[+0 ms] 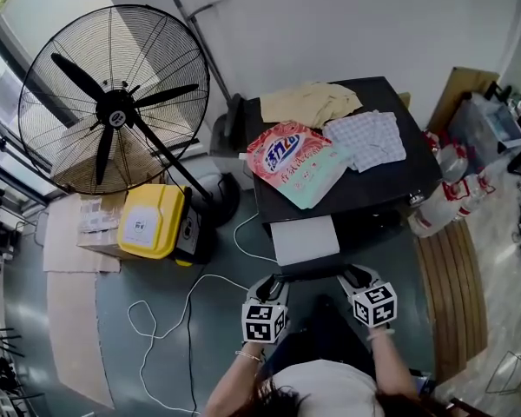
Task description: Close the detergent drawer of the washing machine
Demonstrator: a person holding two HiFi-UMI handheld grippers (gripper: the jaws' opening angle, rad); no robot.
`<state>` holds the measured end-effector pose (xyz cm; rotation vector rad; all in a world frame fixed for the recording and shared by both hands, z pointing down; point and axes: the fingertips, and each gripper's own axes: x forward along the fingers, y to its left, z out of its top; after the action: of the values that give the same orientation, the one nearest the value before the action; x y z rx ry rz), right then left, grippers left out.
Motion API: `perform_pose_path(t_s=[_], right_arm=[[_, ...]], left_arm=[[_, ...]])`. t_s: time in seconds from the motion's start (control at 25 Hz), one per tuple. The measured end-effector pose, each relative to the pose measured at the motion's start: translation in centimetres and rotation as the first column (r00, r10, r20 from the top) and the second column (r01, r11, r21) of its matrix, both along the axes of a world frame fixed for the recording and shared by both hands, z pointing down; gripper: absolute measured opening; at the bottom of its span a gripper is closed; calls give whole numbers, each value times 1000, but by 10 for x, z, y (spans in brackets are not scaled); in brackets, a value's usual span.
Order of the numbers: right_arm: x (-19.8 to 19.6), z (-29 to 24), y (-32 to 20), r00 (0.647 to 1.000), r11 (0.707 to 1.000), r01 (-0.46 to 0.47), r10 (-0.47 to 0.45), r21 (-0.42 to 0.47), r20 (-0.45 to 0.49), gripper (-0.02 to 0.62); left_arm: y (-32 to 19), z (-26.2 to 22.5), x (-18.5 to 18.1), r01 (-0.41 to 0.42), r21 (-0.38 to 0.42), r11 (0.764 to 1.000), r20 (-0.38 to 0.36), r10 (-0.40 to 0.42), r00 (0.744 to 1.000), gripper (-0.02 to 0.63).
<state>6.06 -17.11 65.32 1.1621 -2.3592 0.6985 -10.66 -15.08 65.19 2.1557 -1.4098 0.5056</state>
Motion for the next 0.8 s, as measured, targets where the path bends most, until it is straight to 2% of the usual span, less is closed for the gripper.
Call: perform_pose_path(t_s=[0.8], right_arm=[[-7, -2, -34, 999, 999, 36, -36, 2, 36, 161]], left_arm=[[-33, -4, -8, 70, -8, 998, 39, -70, 997, 146]])
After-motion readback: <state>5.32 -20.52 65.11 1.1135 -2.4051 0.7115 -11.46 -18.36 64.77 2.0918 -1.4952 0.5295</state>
